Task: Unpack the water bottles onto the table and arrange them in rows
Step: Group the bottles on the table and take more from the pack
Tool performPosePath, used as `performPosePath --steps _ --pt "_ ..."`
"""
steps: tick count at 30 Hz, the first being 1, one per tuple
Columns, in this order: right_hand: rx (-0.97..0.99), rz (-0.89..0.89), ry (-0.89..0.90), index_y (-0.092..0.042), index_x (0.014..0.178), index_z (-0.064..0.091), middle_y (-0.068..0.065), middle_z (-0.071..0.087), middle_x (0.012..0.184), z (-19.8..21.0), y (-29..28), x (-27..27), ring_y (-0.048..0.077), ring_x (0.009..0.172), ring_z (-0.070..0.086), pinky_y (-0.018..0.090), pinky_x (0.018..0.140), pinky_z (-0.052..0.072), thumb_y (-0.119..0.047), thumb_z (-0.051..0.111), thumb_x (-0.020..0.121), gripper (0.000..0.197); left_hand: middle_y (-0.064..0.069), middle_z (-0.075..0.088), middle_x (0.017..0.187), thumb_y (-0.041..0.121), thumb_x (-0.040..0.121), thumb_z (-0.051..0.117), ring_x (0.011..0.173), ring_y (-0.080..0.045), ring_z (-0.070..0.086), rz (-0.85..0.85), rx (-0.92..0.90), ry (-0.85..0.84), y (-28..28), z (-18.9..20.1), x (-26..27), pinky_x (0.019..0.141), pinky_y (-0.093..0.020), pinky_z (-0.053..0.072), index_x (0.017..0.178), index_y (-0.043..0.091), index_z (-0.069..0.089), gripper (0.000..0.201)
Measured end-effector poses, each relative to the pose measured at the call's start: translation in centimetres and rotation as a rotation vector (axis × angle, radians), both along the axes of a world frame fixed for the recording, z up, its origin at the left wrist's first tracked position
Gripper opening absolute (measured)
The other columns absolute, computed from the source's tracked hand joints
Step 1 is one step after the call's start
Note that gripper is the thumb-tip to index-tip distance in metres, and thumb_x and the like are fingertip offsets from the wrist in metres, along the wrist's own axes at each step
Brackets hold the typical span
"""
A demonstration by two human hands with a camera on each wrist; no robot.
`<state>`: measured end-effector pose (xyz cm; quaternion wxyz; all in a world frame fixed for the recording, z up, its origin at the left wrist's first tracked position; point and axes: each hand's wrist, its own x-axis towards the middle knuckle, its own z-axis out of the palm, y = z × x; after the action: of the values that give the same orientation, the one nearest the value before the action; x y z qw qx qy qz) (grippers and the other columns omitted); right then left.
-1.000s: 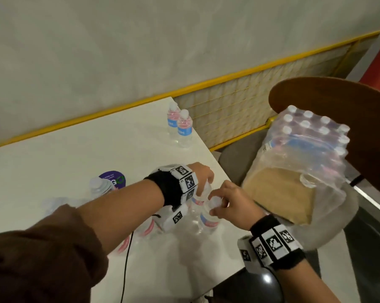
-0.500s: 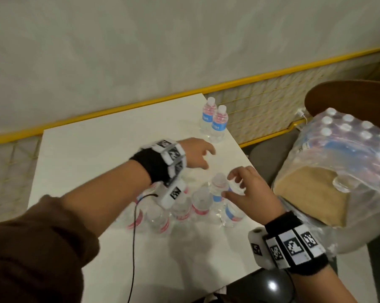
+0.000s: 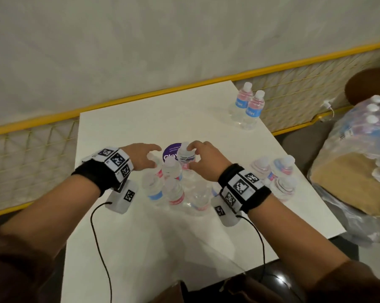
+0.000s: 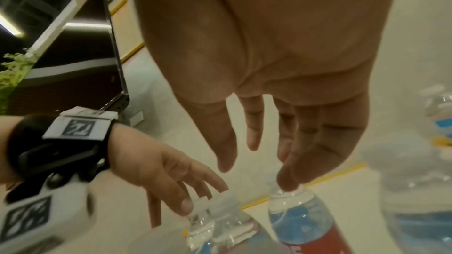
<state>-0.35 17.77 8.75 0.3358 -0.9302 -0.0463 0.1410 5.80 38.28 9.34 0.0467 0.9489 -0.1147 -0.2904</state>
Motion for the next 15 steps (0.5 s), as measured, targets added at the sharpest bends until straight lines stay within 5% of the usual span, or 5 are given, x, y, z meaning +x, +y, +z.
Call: performPosePath --steps 2,3,7,11,15 --pt "-0.047 0.005 0.032 -0.014 0.130 0.045 0.014 0.047 0.127 0.6 0.9 1.1 0.028 0.112 0.053 0.024 0.082 0.038 -0.020 0.060 0.088 0.045 -0.006 0.050 0.136 0.023 0.090 0.060 0.089 -0.026 0.059 0.055 -0.078 -0.001 0.8 -1.0 -0.3 0.063 -0.030 0.052 0.137 0.026 0.044 0.049" --pt "-0.089 0.030 0.042 -0.013 0.131 0.045 0.014 0.049 0.129 1.0 1.5 1.6 0.028 0.114 0.052 0.024 0.082 0.038 -0.019 0.059 0.089 0.045 -0.007 0.053 0.132 0.020 0.089 0.060 0.088 -0.028 0.060 0.061 -0.111 -0.016 1.1 -1.4 -0.3 0.059 -0.031 0.052 0.132 0.024 0.048 0.045" --pt "-0.283 0.200 0.121 -0.013 0.137 0.043 0.007 0.049 0.138 2.4 4.1 2.9 0.025 0.119 0.051 0.025 0.086 0.039 -0.024 0.059 0.091 0.050 -0.013 0.059 0.125 0.018 0.089 0.061 0.110 -0.032 0.057 -0.021 -0.126 -0.146 1.4 -1.9 0.6 0.079 -0.029 0.044 0.124 0.011 0.057 0.036" --pt "-0.363 0.273 0.200 -0.012 0.136 0.048 0.007 0.055 0.133 2.4 6.1 3.2 0.019 0.092 0.053 0.025 0.081 0.043 -0.025 0.058 0.091 0.048 -0.014 0.061 0.120 0.021 0.090 0.057 0.111 -0.032 0.056 -0.051 -0.038 -0.216 1.6 -2.1 2.7 0.089 -0.034 0.043 0.121 0.010 0.057 0.032" --pt "-0.400 0.217 0.216 -0.008 0.134 0.048 0.010 0.052 0.135 1.3 6.3 2.9 0.027 0.120 0.051 0.033 0.096 0.042 -0.030 0.058 0.091 0.049 -0.017 0.061 0.118 0.025 0.091 0.056 0.107 -0.033 0.057 0.047 -0.053 -0.263 2.1 -2.3 5.1 0.084 -0.034 0.045 0.119 0.009 0.057 0.032"
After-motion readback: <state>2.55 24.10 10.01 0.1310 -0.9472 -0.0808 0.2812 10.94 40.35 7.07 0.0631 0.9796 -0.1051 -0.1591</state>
